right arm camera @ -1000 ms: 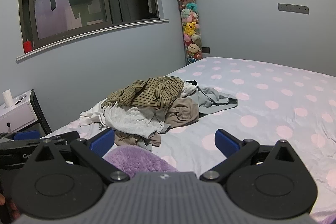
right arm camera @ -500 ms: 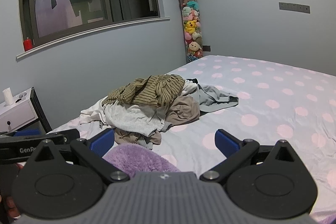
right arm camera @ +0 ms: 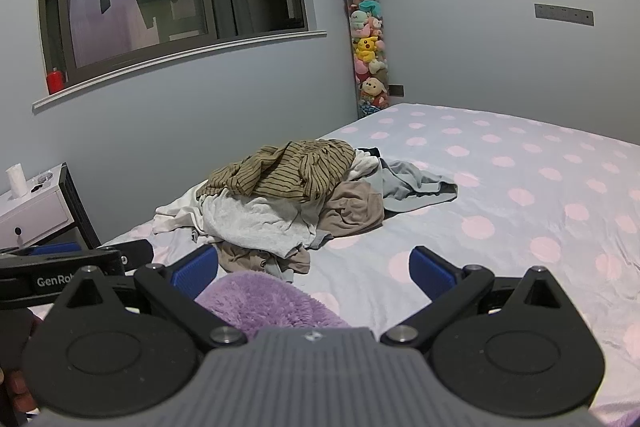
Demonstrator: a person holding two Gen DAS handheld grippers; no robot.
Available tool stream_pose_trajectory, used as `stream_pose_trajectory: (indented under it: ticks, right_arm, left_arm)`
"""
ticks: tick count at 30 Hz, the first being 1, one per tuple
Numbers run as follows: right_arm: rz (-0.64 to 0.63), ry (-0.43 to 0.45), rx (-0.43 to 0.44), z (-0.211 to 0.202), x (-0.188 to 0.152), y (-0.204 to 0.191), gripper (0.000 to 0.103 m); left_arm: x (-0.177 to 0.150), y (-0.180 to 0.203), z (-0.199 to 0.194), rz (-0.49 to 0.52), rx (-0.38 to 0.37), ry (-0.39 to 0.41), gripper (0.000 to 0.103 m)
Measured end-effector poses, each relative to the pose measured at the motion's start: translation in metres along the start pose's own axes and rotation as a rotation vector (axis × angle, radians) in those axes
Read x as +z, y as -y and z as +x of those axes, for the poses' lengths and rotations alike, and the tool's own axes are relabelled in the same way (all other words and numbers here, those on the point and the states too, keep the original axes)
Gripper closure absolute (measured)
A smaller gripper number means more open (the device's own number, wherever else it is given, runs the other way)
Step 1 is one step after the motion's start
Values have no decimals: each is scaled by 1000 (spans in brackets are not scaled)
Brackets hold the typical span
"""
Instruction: Fold clothes
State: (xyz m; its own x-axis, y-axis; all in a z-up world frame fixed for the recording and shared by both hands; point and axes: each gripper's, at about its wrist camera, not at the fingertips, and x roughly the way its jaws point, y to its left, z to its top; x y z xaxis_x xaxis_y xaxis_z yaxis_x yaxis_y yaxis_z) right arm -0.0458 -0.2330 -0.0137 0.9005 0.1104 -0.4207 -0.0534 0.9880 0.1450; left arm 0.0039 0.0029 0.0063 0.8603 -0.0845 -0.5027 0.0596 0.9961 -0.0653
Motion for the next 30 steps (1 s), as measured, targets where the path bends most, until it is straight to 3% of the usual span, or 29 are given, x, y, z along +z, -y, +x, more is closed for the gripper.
stream_pose_trajectory:
  ticks: [30]
  right_arm:
    - [-13,-3,22,5,-5,-5,1]
  left_arm:
    - [-3,-2,1,-3,-3,-14,8]
